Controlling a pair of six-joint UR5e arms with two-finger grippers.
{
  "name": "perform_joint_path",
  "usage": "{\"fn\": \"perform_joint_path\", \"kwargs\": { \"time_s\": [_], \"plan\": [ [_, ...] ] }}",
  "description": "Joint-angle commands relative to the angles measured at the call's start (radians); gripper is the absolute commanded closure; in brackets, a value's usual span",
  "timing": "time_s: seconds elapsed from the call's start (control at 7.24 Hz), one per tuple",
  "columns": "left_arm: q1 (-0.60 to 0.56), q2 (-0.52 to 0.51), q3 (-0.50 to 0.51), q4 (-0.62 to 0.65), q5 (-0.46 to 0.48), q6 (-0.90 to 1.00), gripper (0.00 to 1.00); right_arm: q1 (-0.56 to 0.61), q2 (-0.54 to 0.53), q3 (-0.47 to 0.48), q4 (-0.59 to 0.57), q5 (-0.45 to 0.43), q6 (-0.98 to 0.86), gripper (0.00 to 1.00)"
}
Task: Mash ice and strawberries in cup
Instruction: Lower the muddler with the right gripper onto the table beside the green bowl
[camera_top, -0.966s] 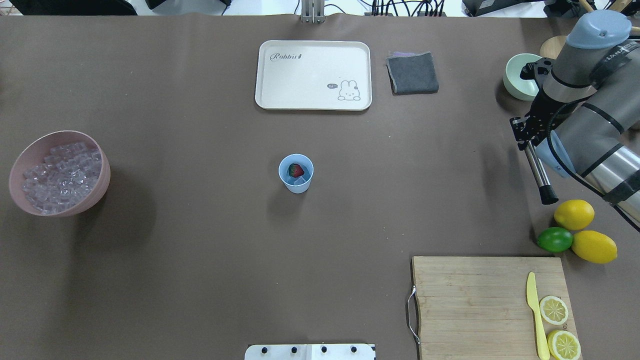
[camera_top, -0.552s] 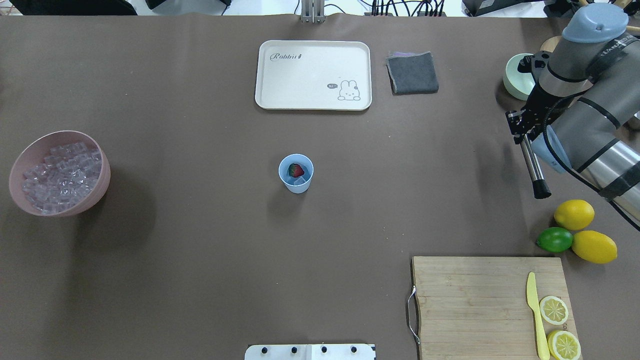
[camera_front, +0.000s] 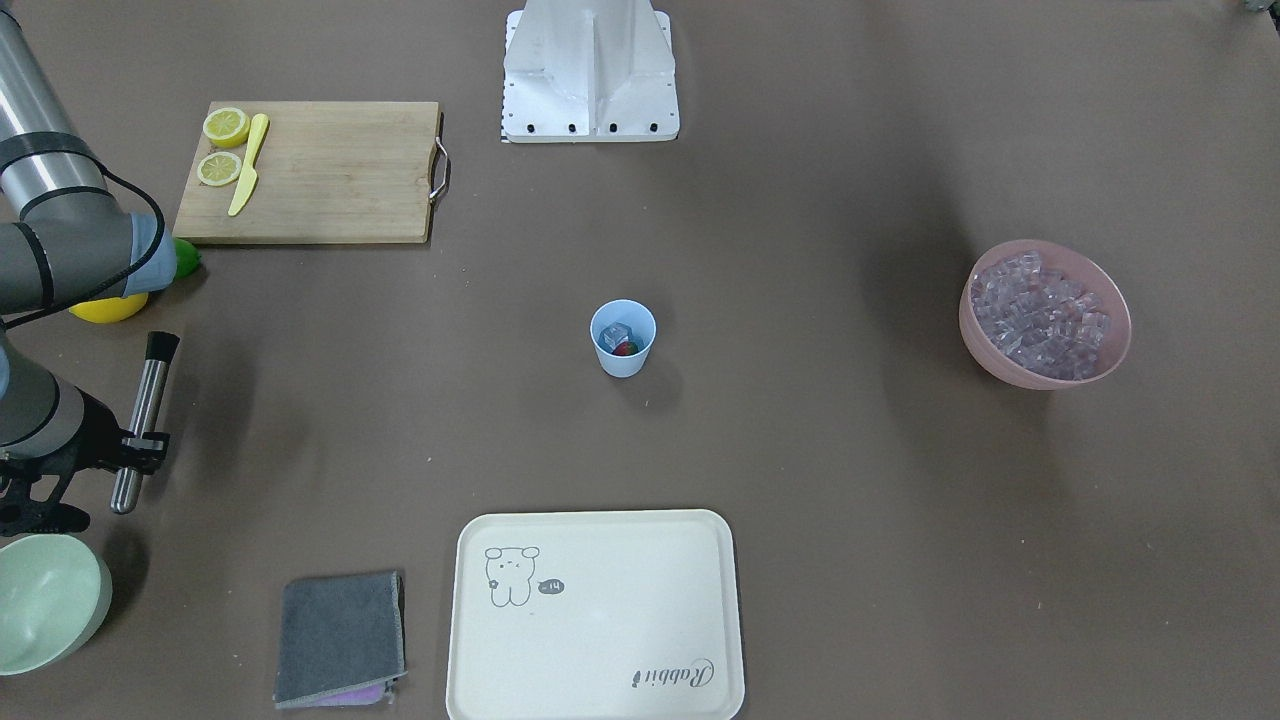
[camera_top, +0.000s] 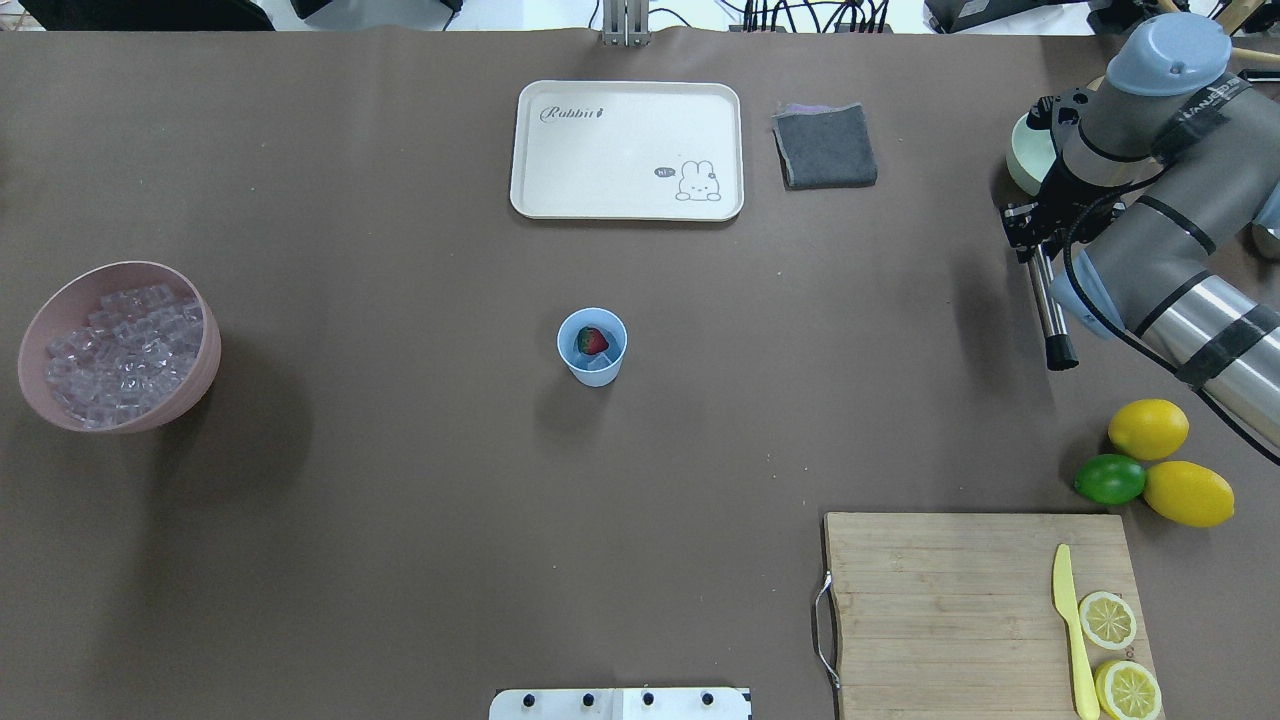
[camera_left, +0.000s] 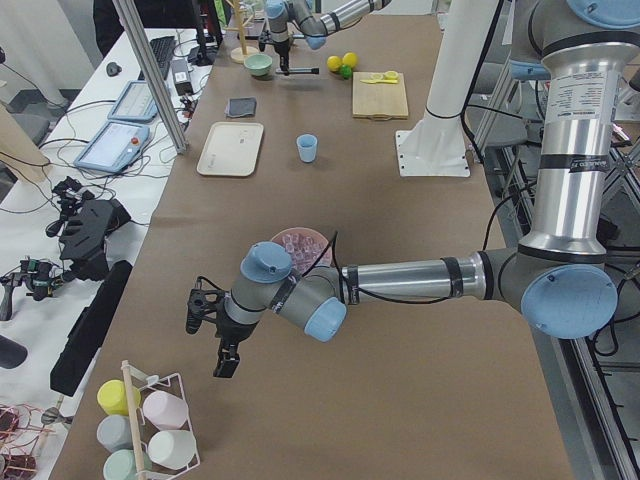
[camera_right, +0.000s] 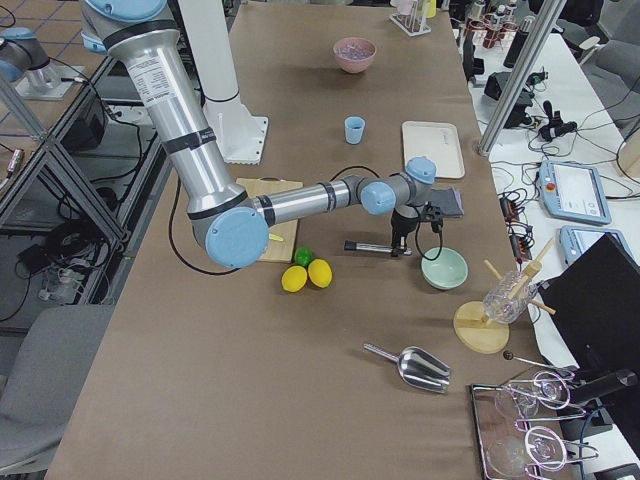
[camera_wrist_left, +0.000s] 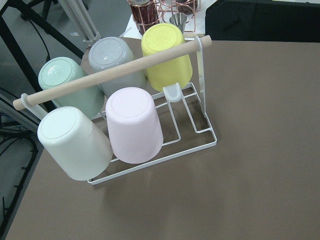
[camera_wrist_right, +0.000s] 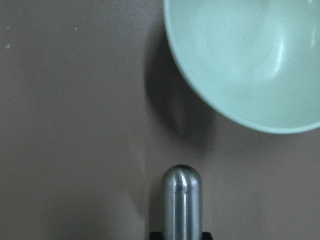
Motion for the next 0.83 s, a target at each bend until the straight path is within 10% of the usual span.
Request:
{"fn": "perform_joint_path", "kwargs": {
  "time_s": [0.0, 0.41, 0.55, 0.69],
  "plan": [
    [0.003, -0.015, 0.006, 0.004, 0.001, 0.000, 0.03, -0.002, 0.001, -0.007, 0.012, 0.001, 0.007, 1.00],
    [0.003, -0.024, 0.012, 0.006, 0.001, 0.000, 0.03, -0.007, -0.001, -0.006, 0.012, 0.009, 0.015, 1.00],
    [0.003, -0.024, 0.012, 0.006, 0.001, 0.000, 0.03, -0.009, -0.013, 0.002, 0.014, 0.009, 0.015, 0.03],
    [0.003, -0.024, 0.012, 0.006, 0.001, 0.000, 0.03, -0.009, -0.014, 0.007, 0.014, 0.009, 0.023, 0.00]
  ]
}}
